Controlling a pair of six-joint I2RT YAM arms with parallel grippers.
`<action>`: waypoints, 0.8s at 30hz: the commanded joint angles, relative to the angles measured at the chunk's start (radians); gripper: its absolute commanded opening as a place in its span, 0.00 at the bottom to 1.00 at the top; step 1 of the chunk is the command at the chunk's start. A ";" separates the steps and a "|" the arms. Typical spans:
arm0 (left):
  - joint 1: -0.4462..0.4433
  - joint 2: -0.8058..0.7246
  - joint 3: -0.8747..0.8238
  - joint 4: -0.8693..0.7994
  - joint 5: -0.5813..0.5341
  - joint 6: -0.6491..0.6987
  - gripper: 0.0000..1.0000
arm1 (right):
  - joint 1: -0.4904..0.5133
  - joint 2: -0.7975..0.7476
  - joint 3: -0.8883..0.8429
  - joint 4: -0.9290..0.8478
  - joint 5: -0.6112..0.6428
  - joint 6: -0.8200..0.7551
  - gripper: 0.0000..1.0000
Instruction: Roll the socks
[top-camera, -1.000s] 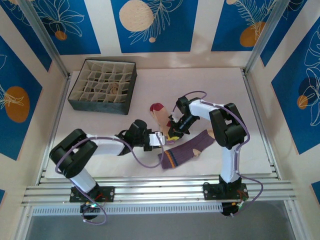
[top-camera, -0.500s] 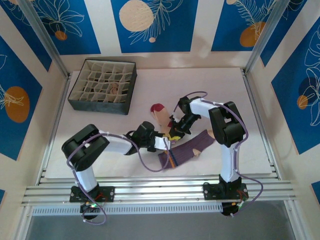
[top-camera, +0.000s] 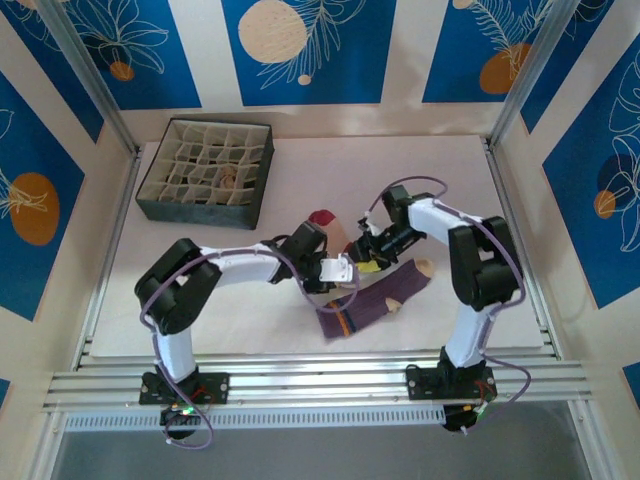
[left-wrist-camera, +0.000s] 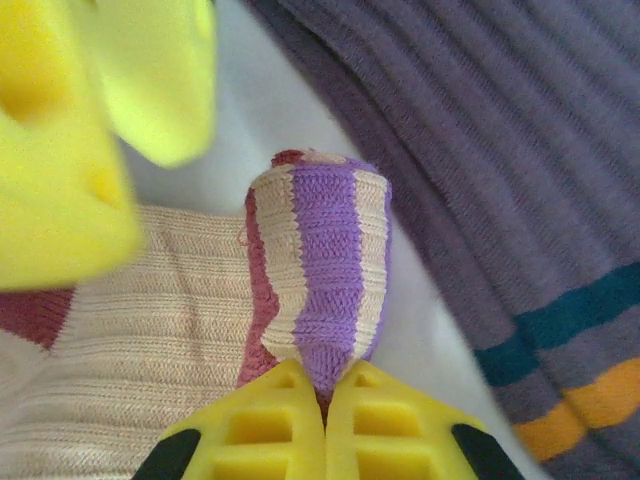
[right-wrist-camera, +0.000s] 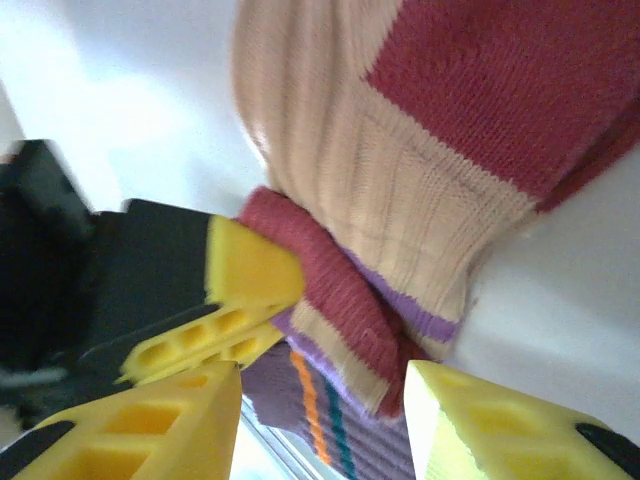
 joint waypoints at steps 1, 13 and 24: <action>0.032 0.075 0.086 -0.284 0.160 -0.115 0.00 | 0.001 -0.057 -0.085 0.186 -0.103 0.071 0.45; 0.146 0.246 0.273 -0.481 0.366 -0.382 0.00 | 0.050 -0.024 -0.227 0.367 -0.120 0.091 0.49; 0.201 0.306 0.291 -0.427 0.458 -0.587 0.00 | 0.127 -0.052 -0.257 0.392 0.014 0.099 0.38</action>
